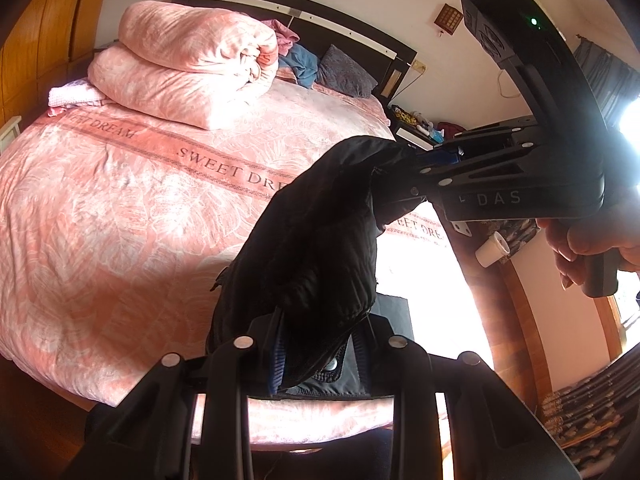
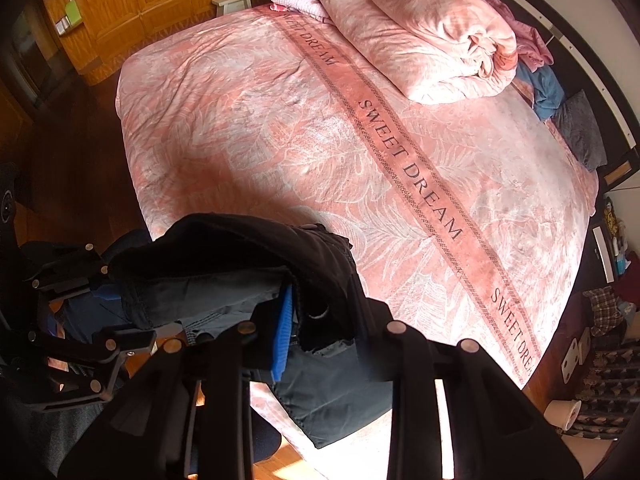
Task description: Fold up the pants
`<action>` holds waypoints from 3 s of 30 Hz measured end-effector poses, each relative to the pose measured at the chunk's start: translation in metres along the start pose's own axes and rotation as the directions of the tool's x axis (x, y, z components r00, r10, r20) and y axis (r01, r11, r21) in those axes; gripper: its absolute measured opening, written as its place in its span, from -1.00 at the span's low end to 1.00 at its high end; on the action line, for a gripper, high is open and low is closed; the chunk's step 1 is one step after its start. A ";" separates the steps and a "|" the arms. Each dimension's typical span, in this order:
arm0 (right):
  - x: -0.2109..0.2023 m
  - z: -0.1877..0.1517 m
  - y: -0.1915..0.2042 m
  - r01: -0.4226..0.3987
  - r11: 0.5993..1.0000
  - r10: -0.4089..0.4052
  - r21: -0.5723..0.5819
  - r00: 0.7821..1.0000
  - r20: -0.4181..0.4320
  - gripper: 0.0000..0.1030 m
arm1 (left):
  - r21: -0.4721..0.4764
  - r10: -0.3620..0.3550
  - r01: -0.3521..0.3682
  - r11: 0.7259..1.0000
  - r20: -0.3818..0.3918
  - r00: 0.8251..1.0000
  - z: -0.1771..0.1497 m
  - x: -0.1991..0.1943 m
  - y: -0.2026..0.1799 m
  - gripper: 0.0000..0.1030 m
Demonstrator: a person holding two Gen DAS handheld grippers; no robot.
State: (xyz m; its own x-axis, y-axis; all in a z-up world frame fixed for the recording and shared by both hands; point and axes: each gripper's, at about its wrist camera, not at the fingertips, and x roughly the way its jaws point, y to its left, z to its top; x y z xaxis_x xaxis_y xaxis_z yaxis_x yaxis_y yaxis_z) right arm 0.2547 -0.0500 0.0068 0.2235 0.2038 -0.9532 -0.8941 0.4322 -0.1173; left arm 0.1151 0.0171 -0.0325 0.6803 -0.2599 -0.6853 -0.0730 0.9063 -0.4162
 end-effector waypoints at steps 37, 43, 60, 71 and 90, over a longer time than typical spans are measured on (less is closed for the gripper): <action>0.024 -0.085 -0.062 0.053 0.997 -0.056 -0.058 0.998 -0.039 -0.62 | 0.147 -0.062 0.079 0.986 -0.118 0.991 -0.017 0.067 -0.087 -0.45; 0.030 -0.102 -0.074 0.053 0.997 -0.055 -0.051 0.998 -0.042 -0.65 | 0.177 -0.054 0.078 0.981 -0.140 0.989 -0.022 0.080 -0.102 -0.45; 0.059 -0.154 -0.106 0.042 0.998 -0.046 -0.051 0.996 -0.070 -0.73 | 0.249 -0.046 0.103 0.963 -0.226 0.973 -0.048 0.132 -0.145 -0.45; 0.089 -0.184 -0.127 0.026 0.998 -0.031 -0.063 0.995 -0.093 -0.77 | 0.269 -0.041 0.124 0.955 -0.296 0.954 -0.064 0.171 -0.164 -0.45; 0.138 -0.228 -0.147 0.002 0.996 -0.011 -0.089 0.995 -0.100 -0.77 | 0.317 0.021 0.114 0.942 -0.394 0.919 -0.090 0.236 -0.178 -0.45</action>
State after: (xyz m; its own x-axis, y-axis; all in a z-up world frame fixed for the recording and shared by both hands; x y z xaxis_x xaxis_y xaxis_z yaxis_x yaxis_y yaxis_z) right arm 0.3281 -0.2854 -0.1715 0.1931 0.1103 -0.9750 -0.9246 0.3531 -0.1431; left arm 0.2228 -0.2350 -0.1738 0.3359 -0.3509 -0.8741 0.2398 0.9293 -0.2809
